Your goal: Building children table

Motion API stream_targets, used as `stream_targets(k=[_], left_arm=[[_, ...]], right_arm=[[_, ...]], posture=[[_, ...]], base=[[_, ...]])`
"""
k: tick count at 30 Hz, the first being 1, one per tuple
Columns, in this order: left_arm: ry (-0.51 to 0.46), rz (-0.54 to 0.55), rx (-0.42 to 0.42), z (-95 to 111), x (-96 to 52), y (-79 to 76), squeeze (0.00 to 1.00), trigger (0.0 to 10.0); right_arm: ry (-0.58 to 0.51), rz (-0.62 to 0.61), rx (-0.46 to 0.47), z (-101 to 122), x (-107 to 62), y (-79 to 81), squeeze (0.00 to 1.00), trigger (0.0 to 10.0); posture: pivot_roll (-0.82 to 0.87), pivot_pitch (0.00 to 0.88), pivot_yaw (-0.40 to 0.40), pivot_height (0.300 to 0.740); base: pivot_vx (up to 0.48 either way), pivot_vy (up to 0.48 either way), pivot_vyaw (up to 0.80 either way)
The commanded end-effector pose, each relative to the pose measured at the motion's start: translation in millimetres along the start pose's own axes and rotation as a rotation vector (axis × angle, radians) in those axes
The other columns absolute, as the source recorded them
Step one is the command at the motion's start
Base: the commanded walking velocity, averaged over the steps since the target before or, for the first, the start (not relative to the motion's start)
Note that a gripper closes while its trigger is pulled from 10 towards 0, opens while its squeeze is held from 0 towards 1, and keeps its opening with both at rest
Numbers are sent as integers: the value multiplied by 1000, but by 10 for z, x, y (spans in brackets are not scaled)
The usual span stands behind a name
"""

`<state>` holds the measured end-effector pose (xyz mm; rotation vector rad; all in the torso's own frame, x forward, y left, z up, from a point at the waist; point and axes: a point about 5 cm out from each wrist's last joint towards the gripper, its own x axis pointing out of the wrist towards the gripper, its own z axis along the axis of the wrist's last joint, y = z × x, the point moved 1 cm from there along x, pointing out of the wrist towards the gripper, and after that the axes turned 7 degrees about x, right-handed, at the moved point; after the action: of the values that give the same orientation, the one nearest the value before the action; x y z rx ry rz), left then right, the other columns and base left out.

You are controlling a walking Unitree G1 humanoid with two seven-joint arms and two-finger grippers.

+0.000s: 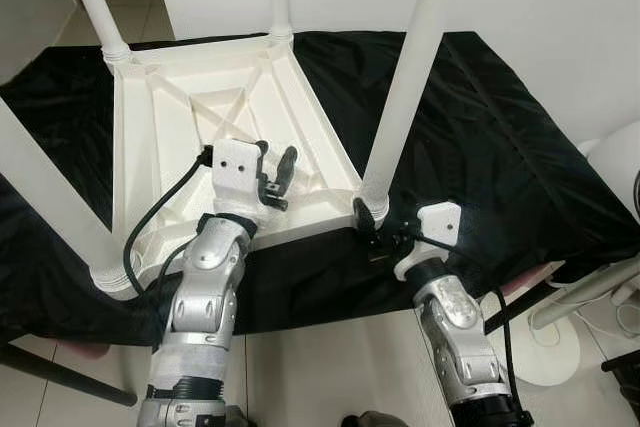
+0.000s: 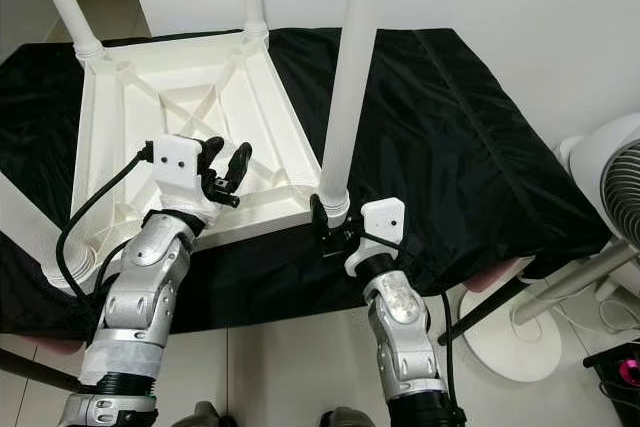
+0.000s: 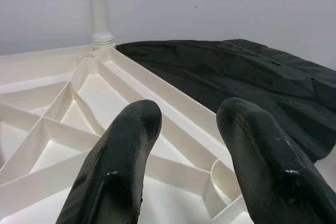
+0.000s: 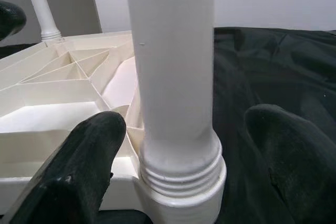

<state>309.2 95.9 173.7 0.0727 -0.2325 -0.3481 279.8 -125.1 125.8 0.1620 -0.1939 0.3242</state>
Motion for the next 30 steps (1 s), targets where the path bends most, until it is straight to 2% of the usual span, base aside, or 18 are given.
stream_targets(k=[1, 3, 8, 12, 14, 16, 18, 19, 20, 22, 25, 27, 29, 30], left_arm=[[28, -84, -21, -64, -82, -83, 0, 10000], [29, -148, 15, -88, -180, -104, 0, 10000], [41, -181, 3, -102, -250, -86, 0, 10000], [74, -270, 10, -140, -387, -44, 0, 10000], [74, -270, 10, -140, -387, -44, 0, 10000], [125, -375, 31, -218, -531, -24, 0, 10000], [125, -375, 31, -218, -531, -24, 0, 10000], [159, -440, 56, -272, -610, -10, 0, 10000], [159, -440, 56, -272, -610, -10, 0, 10000], [239, -554, 135, -382, -738, 129, 0, 10000], [292, -598, 189, -435, -780, 265, 0, 10000], [292, -598, 189, -435, -780, 265, 0, 10000], [360, -661, 202, -492, -846, 350, 0, 10000], [360, -661, 202, -492, -846, 350, 0, 10000]], right_arm=[[19, 11, 8, -45, -65, -16, 0, 10000], [34, 53, 11, -64, -130, 6, 0, 10000], [46, 64, 19, -75, -185, -9, 0, 10000], [49, 63, 18, -72, -271, -55, 0, 10000], [49, 63, 18, -72, -271, -55, 0, 10000], [62, 57, 12, -92, -330, -108, 0, 10000], [62, 57, 12, -92, -330, -108, 0, 10000], [73, 59, 1, -108, -352, -130, 0, 10000], [73, 59, 1, -108, -352, -130, 0, 10000], [94, 87, -34, -125, -371, -173, 0, 10000], [99, 98, -63, -116, -362, -223, 0, 10000], [99, 98, -63, -116, -362, -223, 0, 10000], [87, 84, -88, -87, -318, -287, 0, 10000], [87, 84, -88, -87, -318, -287, 0, 10000]], posture=[[-109, 40, 24, 740], [-99, 35, 25, 740], [-98, 31, 26, 740], [-99, 0, 39, 740], [-99, 0, 39, 740], [-105, 0, 52, 740], [-105, 0, 52, 740], [-109, 0, 58, 740], [-109, 0, 58, 740], [-117, 0, 83, 740], [-117, 0, 97, 740], [-117, 0, 97, 740], [-120, 0, 117, 740], [-120, 0, 117, 740]], base=[[0, 0, 0], [0, 0, 0], [0, 0, 0], [0, 0, 0], [0, 0, 0], [0, 0, 0], [0, 0, 0], [0, 0, 0], [0, 0, 0], [0, 0, 0], [0, 0, 0], [0, 0, 0], [0, 0, 0], [0, 0, 0]])
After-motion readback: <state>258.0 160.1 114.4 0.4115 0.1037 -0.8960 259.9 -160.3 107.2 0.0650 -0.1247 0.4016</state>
